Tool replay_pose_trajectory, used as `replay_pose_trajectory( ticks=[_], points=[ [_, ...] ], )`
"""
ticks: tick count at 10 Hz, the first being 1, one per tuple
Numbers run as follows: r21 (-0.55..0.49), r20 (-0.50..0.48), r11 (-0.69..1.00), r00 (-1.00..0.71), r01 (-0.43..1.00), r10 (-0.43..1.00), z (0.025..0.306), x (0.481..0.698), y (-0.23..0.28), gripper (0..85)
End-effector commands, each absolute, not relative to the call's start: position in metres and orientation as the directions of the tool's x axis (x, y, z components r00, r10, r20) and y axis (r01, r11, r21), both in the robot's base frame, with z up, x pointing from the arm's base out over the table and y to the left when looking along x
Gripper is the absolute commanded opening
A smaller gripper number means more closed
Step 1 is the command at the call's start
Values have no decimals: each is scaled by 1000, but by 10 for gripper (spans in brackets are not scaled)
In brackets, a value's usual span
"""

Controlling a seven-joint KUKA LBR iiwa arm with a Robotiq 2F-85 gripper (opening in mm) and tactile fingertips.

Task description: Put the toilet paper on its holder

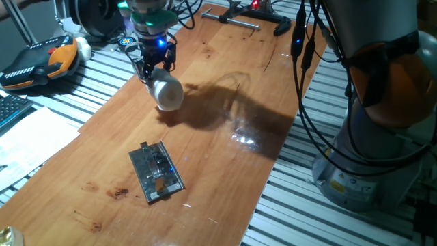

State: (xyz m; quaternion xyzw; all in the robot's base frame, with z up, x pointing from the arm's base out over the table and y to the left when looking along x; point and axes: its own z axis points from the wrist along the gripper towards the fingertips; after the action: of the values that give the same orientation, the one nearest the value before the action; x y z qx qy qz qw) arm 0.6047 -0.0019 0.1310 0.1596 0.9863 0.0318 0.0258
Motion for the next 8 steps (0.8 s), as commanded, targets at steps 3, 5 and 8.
replay_pose_trajectory(
  ticks=[3, 5, 8],
  points=[
    [73, -34, 945, -946, 320, 323, 131, 605, -2, 557],
    [92, -18, 933, -936, 349, 352, 131, 605, -2, 560],
    [96, -17, 903, -907, 418, 421, 131, 605, -2, 573]
  ],
)
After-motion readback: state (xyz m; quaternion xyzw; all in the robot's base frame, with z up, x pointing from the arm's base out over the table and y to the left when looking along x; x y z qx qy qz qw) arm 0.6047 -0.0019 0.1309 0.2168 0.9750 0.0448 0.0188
